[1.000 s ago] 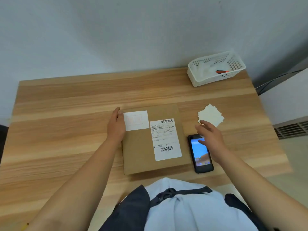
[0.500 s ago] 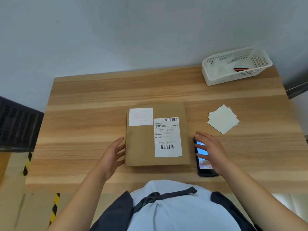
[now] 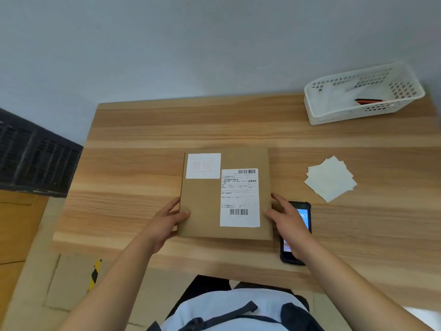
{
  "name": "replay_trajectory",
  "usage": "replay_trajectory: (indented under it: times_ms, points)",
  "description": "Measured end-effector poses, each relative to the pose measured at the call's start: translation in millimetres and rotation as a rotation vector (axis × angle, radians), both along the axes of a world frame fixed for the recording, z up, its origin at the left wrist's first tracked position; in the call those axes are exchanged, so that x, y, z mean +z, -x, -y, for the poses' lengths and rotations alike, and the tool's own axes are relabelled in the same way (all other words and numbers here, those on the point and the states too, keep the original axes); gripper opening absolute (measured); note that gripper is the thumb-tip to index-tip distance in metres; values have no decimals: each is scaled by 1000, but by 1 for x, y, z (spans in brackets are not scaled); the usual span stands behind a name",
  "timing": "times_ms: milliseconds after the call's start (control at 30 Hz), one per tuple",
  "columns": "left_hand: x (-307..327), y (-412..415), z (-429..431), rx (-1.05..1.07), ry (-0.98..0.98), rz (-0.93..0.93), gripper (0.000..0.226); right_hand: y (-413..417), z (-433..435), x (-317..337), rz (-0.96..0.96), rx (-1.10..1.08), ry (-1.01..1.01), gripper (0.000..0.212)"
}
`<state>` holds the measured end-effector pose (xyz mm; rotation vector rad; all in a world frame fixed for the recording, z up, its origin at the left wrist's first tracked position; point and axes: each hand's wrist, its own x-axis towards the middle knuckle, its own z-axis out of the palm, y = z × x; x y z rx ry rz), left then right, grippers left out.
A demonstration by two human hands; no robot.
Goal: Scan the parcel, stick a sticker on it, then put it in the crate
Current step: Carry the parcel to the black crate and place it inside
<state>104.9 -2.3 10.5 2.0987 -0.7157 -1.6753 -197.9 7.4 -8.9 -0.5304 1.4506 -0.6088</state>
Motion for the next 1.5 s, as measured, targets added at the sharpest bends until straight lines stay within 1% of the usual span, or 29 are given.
replay_trajectory:
  times_ms: [67, 167, 233, 267, 367, 533, 633, 700, 767, 867, 900, 967, 1033, 1167, 1333, 1500]
  points:
    - [0, 3, -3, 25, 6, 10, 50, 2, 1, -1, 18, 16, -10, 55]
    - [-1, 6, -4, 44, 21, 8, 51, -2, 3, 4, 7, 44, -7, 46]
    - [-1, 6, -6, 63, 31, 6, 51, -10, 1, 5, -33, 72, 7, 56]
    - [0, 6, -8, 75, 34, 2, 51, -14, 1, 7, -47, 73, 5, 57]
    - [4, -1, -17, 87, 66, 2, 53, -30, -3, 19, -51, 57, 32, 37]
    - [23, -37, -47, 98, 164, -54, 51, -71, -26, 45, -118, 40, 133, 37]
    - [43, -74, -72, 131, 234, -128, 40, -104, -39, 63, -139, 46, 206, 36]
    - [56, -103, -94, 209, 272, -191, 33, -130, -46, 76, -115, 45, 258, 45]
    - [65, -134, -118, 310, 317, -262, 35, -159, -54, 89, -92, 85, 286, 44]
    - [69, -183, -155, 431, 373, -354, 51, -202, -68, 103, -70, 142, 300, 51]
    - [69, -198, -168, 476, 389, -370, 56, -217, -71, 106, -61, 166, 313, 48]
    - [70, -228, -193, 551, 419, -370, 62, -249, -78, 113, -34, 224, 335, 36]
    - [73, -253, -219, 618, 457, -368, 62, -280, -86, 118, -13, 267, 346, 32]
    - [75, -295, -268, 752, 521, -365, 61, -338, -96, 129, -9, 364, 371, 33]
    - [71, -335, -312, 903, 558, -334, 58, -397, -95, 138, 57, 548, 336, 47]
    - [65, -376, -334, 1039, 548, -311, 67, -464, -86, 131, 88, 706, 331, 44]
